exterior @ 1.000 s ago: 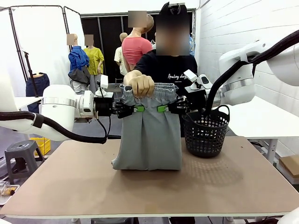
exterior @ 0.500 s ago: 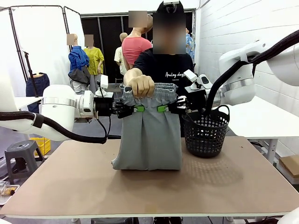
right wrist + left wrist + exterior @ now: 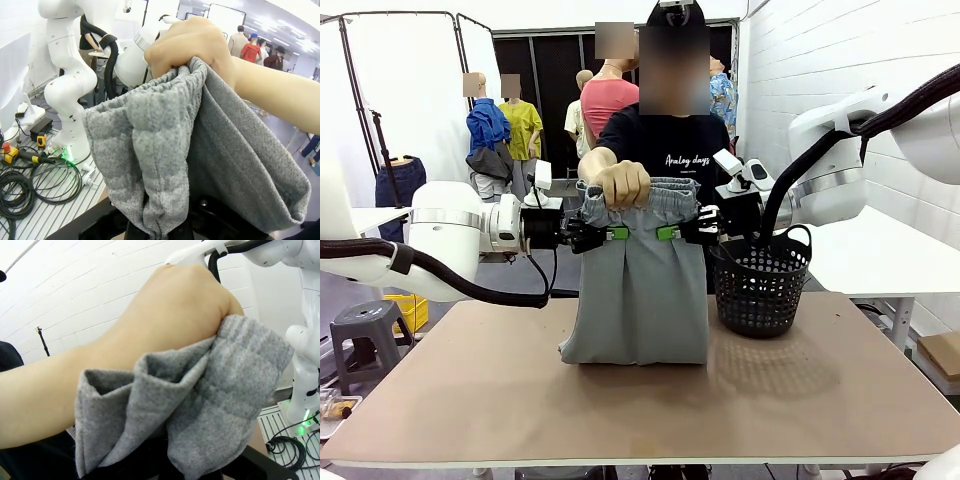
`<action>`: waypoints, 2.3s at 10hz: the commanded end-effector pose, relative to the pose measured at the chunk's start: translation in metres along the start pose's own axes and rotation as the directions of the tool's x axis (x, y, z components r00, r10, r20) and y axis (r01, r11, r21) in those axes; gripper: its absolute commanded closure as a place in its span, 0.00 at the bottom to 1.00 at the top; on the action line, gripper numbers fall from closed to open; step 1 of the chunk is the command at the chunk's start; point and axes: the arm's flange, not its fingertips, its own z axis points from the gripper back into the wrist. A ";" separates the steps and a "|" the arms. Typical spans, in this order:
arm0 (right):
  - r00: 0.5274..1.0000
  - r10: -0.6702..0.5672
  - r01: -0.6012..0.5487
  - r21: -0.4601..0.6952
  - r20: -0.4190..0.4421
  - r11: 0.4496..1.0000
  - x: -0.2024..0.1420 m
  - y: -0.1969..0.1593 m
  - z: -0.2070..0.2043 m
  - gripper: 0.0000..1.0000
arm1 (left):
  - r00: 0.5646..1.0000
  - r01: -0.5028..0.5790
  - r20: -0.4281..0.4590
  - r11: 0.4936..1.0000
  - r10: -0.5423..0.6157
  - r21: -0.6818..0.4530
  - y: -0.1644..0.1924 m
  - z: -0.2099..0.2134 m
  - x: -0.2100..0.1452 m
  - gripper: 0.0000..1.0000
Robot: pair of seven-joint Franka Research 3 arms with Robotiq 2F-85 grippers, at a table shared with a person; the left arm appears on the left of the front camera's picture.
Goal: Fold the training pants.
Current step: Release the ends of the Training pants and then grab the overlapped ends.
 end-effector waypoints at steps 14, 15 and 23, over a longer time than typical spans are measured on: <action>0.998 -0.056 0.056 -0.005 0.017 0.998 0.001 -0.004 0.000 0.00 | 1.000 -0.028 0.006 1.000 0.028 0.002 -0.009 0.010 -0.002 0.00; 0.999 -0.053 0.053 -0.031 -0.001 0.998 0.001 -0.002 0.003 0.00 | 1.000 -0.012 -0.004 1.000 0.012 0.013 -0.011 0.011 -0.002 0.00; 1.000 -0.002 0.003 -0.235 0.006 0.972 -0.003 0.015 0.024 0.00 | 0.997 0.012 -0.081 0.973 0.007 0.232 -0.019 0.024 -0.005 0.00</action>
